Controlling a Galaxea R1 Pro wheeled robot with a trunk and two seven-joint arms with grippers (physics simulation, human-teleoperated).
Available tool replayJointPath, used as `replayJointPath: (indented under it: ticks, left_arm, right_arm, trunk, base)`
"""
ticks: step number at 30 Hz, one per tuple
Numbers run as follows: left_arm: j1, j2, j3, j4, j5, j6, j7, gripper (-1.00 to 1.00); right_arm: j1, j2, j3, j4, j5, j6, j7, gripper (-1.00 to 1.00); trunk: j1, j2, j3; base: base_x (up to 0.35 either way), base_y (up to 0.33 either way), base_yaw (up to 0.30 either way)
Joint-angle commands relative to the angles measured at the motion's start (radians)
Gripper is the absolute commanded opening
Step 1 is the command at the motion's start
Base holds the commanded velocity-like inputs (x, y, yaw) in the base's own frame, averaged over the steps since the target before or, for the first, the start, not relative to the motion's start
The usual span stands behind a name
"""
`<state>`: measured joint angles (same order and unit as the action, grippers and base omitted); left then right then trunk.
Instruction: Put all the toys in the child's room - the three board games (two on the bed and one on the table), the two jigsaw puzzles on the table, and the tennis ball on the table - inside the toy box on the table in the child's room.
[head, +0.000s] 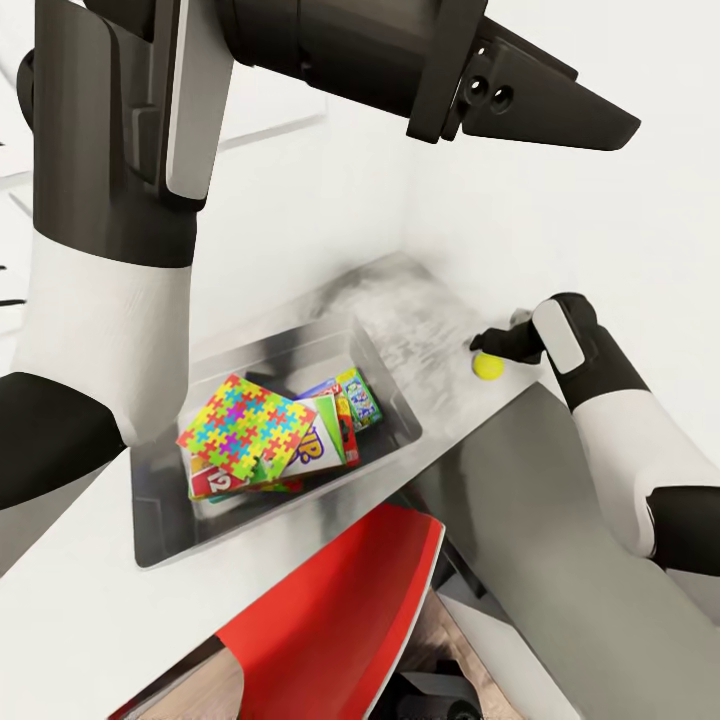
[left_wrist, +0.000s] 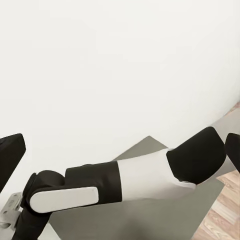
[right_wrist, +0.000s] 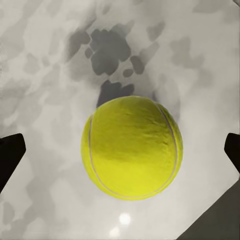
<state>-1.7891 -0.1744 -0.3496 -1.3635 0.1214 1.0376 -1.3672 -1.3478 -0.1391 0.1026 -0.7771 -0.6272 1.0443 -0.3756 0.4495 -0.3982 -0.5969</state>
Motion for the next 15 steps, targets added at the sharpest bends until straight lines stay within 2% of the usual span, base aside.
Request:
replayJointPath:
  ticks: [1, 15]
  left_arm:
    - [-0.001, 0.0, 0.0, 0.0, 0.003, 0.01, -0.001, 1.0]
    - [-0.001, 0.0, -0.001, 0.0, 0.003, 0.01, -0.001, 1.0]
  right_arm:
    - [-0.004, -0.001, 0.005, -0.001, -0.011, 0.002, -0.009, 1.0]
    - [-0.014, -0.001, 0.006, -0.001, -0.01, 0.001, -0.009, 1.0]
  trunk:
    - [0.0, -0.002, -0.003]
    - [0.0, -0.002, -0.026]
  base:
    - [0.0, 0.0, 0.0]
    - [0.0, 0.0, 0.0]
